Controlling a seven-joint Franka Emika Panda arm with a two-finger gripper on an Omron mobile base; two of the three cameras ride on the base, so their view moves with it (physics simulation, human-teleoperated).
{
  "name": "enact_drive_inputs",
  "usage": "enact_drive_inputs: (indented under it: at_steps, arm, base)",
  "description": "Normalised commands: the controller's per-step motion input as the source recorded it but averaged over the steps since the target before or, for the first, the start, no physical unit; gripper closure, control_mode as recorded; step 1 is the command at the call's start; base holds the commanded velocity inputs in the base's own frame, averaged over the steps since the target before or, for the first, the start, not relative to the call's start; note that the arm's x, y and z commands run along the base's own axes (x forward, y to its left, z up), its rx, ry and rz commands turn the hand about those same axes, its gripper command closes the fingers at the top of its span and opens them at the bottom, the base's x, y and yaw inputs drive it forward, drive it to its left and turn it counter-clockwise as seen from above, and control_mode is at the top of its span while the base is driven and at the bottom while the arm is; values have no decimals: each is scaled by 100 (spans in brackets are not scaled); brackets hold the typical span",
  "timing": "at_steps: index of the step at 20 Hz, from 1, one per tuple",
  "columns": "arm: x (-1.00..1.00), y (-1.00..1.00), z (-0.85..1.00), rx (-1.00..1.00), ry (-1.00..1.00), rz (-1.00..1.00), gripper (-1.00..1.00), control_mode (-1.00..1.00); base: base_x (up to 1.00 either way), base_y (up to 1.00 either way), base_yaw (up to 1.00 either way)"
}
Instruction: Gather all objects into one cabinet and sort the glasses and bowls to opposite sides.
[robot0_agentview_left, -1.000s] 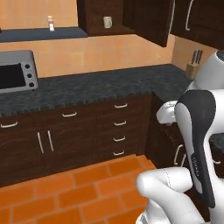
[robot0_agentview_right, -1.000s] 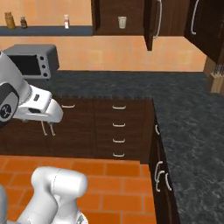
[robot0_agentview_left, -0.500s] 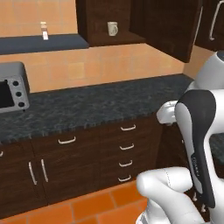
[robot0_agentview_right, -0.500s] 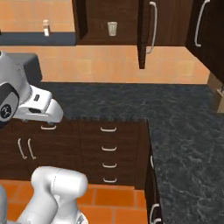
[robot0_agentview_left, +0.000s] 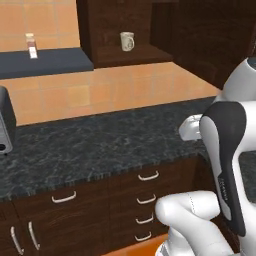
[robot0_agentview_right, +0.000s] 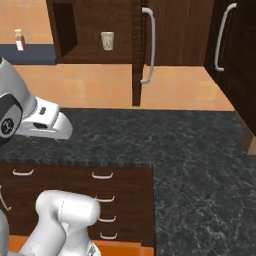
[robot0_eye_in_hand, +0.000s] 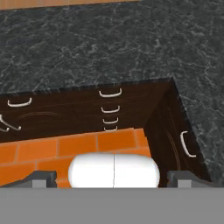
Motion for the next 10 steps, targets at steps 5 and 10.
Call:
enact_drive_inputs:
  at_steps: [5,10]
  arm:
    - [0,0,0,0,0,0,-100,100]
    - [0,0,0,0,0,0,-100,100]
  base:
    - [67,-7,3]
    - [55,-5,8]
